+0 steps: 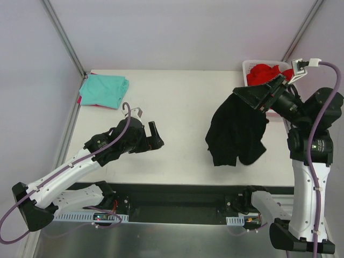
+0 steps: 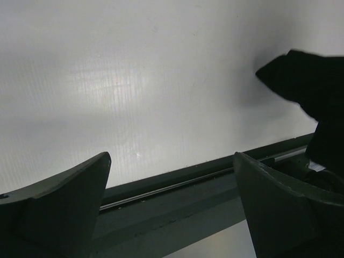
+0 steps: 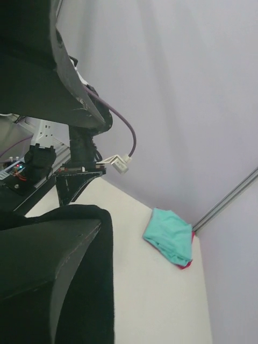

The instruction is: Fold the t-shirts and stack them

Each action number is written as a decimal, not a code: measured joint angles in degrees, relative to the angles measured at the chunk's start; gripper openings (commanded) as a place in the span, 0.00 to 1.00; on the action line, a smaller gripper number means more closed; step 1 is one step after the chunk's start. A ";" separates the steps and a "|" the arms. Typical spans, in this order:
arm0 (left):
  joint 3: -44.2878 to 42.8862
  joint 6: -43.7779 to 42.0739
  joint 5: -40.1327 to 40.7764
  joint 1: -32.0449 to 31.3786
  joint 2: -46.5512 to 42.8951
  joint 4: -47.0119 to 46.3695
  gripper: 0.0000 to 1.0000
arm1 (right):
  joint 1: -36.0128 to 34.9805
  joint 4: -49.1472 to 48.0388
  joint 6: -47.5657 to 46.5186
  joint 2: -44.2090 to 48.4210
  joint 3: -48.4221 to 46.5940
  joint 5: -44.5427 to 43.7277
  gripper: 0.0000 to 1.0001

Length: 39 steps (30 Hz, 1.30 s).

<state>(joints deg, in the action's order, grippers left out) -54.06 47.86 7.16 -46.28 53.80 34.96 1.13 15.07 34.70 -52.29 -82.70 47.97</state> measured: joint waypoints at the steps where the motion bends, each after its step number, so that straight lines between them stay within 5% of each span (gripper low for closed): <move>1: -0.09 0.20 0.24 -0.46 0.31 0.00 0.97 | 0.00 2.16 -1.18 -0.07 0.02 -0.17 0.69; 8: -0.15 1.27 1.07 -2.91 1.49 -0.02 0.97 | -0.37 9.84 -4.90 -0.22 1.42 -1.09 0.72; 11: -0.15 1.49 1.42 -3.28 1.46 0.00 0.98 | -1.01 10.19 -5.55 -0.42 1.57 -1.64 0.80; 12: -0.15 1.53 1.57 -3.28 1.46 -0.04 0.98 | -1.77 10.56 -6.16 -1.09 1.51 -2.27 0.96; 17: -0.15 2.08 2.43 -3.30 1.46 -0.02 0.97 | -7.74 19.52 -13.11 -11.19 -3.43 -9.09 0.96; 28: -0.15 2.34 3.56 -3.45 0.92 -0.02 0.97 | -32.41 47.98 -28.55 -50.56 -6.05 -64.59 0.96; 39: -0.20 2.47 3.76 -5.03 2.91 -0.15 0.97 | -33.44 56.22 -28.65 -27.56 -17.75 -77.11 0.97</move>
<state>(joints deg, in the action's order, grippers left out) -54.26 50.33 10.92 -51.31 56.71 34.81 -32.32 71.29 6.04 -79.85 -100.44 -29.15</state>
